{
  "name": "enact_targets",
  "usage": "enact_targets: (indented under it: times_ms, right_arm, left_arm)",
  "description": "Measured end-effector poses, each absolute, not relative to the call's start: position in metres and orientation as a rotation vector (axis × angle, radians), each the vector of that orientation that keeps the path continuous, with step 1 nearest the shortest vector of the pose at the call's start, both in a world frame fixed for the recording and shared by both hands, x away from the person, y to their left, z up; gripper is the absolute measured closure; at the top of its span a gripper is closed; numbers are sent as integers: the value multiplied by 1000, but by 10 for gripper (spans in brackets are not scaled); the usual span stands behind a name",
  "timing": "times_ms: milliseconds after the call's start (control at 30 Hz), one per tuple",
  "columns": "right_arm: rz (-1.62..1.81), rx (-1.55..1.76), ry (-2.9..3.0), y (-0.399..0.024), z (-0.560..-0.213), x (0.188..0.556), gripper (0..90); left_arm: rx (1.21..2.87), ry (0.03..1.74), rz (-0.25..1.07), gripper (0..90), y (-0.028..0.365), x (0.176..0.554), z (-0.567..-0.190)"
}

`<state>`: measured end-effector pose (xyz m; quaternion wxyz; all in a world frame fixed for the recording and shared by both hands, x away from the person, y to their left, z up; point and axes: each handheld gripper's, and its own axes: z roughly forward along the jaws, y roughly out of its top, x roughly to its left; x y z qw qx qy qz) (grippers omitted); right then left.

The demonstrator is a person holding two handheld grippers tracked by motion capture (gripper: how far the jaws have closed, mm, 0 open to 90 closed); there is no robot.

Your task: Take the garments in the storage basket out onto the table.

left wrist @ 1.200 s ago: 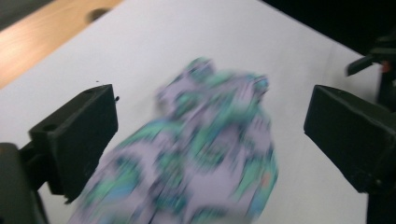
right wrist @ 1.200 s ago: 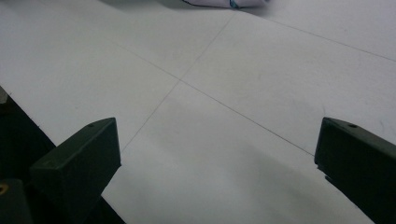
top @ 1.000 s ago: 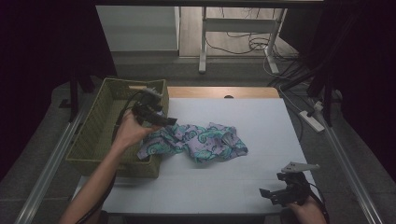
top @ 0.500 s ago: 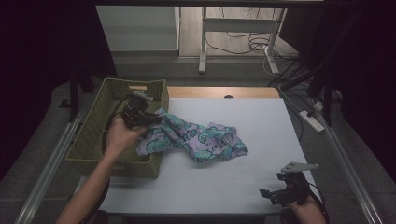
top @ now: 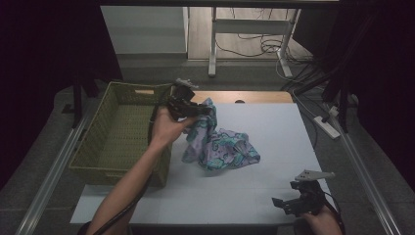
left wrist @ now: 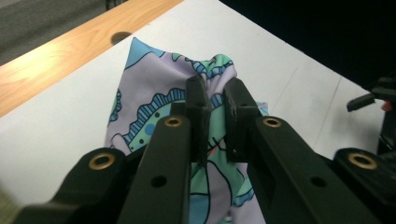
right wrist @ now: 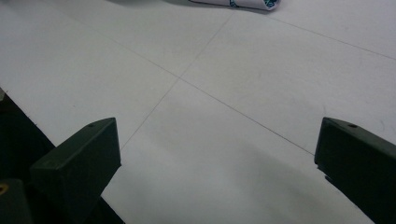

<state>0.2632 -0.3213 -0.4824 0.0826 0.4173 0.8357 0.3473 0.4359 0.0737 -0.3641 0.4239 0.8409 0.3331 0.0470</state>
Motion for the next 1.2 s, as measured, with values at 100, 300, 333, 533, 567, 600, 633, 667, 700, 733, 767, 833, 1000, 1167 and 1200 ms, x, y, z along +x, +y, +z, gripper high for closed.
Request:
enact_targets:
  times_ms: [100, 300, 333, 533, 567, 600, 633, 667, 700, 733, 767, 833, 1000, 1167, 1200]
  right_arm:
    - [1043, 1247, 2494, -322, -483, 263, 5]
    - [1041, 1250, 2500, -322, -483, 264, 5]
    - [1041, 1250, 2500, -322, -483, 264, 5]
    - [1039, 1247, 2502, -322, -483, 264, 6]
    - [1040, 1247, 2503, -322, -483, 264, 6]
    - [1040, 1247, 2503, -322, -483, 264, 6]
    - [1040, 1249, 2502, -322, -483, 264, 6]
    - [1040, 1249, 2502, -322, -483, 264, 6]
    - [1039, 1248, 2503, -321, -483, 264, 6]
    - [1039, 1248, 2503, -321, -483, 264, 6]
    - [1039, 1248, 2503, -321, -483, 264, 6]
    - [1038, 1247, 2502, -321, -483, 263, 6]
    - [1037, 1246, 2504, -321, -483, 264, 6]
    - [1032, 1245, 2506, -320, -483, 264, 6]
    - [1030, 1246, 2507, -320, -483, 264, 6]
  left_arm:
    - [2114, 837, 77, 806, 54, 448, -382]
    - [2186, 845, 60, 796, 29, 456, -416]
    - [2186, 845, 60, 794, 29, 456, -416]
    - [2260, 846, 41, 762, 10, 460, -456]
    - [2260, 846, 41, 753, 10, 460, -456]
    - [2274, 848, 45, 753, 9, 461, -461]
    - [2287, 851, 50, 723, 7, 461, -466]
    - [2303, 850, 57, 723, 6, 461, -471]
    - [2314, 851, 64, 703, 5, 461, -476]
    - [2316, 850, 65, 673, 4, 461, -482]
    - [2316, 850, 65, 658, 4, 461, -482]
    - [2288, 858, 69, 593, 6, 461, -482]
    - [2287, 838, 111, 306, 6, 458, -476]
    - [2210, 840, 63, 169, 18, 455, -470]
    - [2210, 840, 63, 158, 18, 455, -470]
